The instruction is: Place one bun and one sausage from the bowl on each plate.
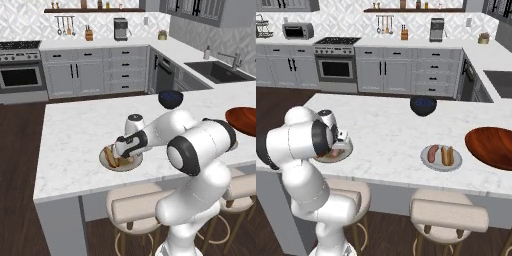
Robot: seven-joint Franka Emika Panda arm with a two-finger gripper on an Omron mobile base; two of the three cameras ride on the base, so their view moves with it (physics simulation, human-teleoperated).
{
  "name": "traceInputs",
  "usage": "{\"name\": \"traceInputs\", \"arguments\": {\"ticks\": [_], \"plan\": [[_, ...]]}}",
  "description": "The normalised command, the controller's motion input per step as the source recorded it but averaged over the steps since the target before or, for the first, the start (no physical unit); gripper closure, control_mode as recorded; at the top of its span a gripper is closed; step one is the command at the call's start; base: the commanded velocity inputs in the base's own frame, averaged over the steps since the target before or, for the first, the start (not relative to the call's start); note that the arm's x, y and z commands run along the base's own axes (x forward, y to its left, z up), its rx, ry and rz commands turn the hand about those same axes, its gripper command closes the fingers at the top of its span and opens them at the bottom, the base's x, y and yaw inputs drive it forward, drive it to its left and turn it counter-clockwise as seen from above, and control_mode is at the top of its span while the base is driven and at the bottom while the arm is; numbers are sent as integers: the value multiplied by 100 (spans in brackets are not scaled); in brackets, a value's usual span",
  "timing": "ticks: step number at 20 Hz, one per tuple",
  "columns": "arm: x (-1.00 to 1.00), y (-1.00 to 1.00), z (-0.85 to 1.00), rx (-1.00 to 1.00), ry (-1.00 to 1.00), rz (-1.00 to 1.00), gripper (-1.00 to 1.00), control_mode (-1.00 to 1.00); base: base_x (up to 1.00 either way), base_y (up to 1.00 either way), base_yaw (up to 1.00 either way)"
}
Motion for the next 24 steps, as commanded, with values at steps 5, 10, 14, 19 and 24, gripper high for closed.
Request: {"name": "traceInputs", "arguments": {"ticks": [5,10,14,19,24], "plan": [[-24,0,69,0,-3,0,-100,-100,0,0,0],[-62,-18,66,0,0,-3,-100,-100,0,0,0],[-79,-24,54,0,0,-2,-100,-100,0,0,0],[-79,-7,27,0,2,0,-100,-100,0,0,0],[-72,-9,21,0,2,0,-100,-100,0,0,0]]}}
